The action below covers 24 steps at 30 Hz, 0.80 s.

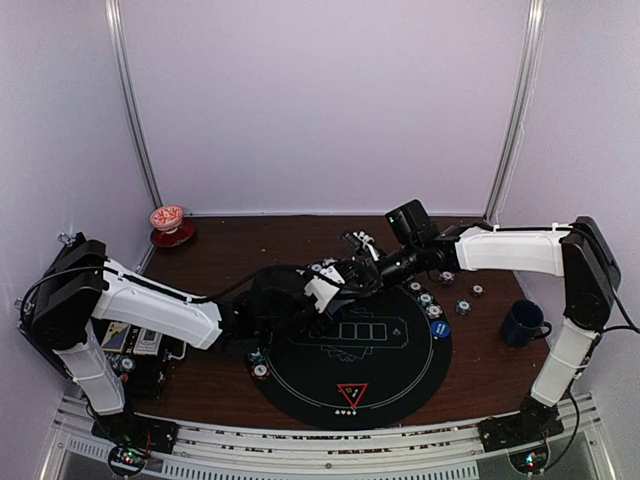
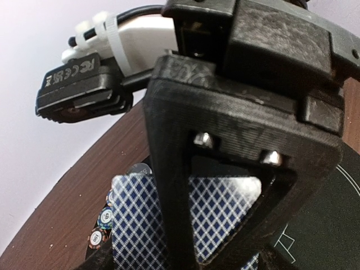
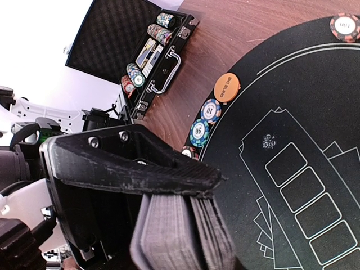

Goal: Distribute texas hold em gaming equipment
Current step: Pass from the right arm to the left

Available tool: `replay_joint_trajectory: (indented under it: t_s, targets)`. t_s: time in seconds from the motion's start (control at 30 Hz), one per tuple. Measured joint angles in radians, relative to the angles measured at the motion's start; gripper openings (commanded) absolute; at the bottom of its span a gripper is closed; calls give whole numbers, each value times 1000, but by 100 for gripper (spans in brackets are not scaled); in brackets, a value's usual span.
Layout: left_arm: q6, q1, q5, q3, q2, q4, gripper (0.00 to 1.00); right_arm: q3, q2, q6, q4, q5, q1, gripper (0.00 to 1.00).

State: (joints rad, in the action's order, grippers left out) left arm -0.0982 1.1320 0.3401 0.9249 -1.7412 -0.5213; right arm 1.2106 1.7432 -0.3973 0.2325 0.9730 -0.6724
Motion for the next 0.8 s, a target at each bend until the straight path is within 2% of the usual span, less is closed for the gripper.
replay_joint_trajectory:
  t_s: [0.3,0.5,0.8]
  targets:
    - [37,-1,-25,-52,27,30,49,4,11,47,38,5,0,36]
    - [61,-1,-33,-76,71,104,49,35,35,81,68,15,-10,40]
    - [103,-1,-71,-112,113,197,49,80,126,142,125,18,-66,41]
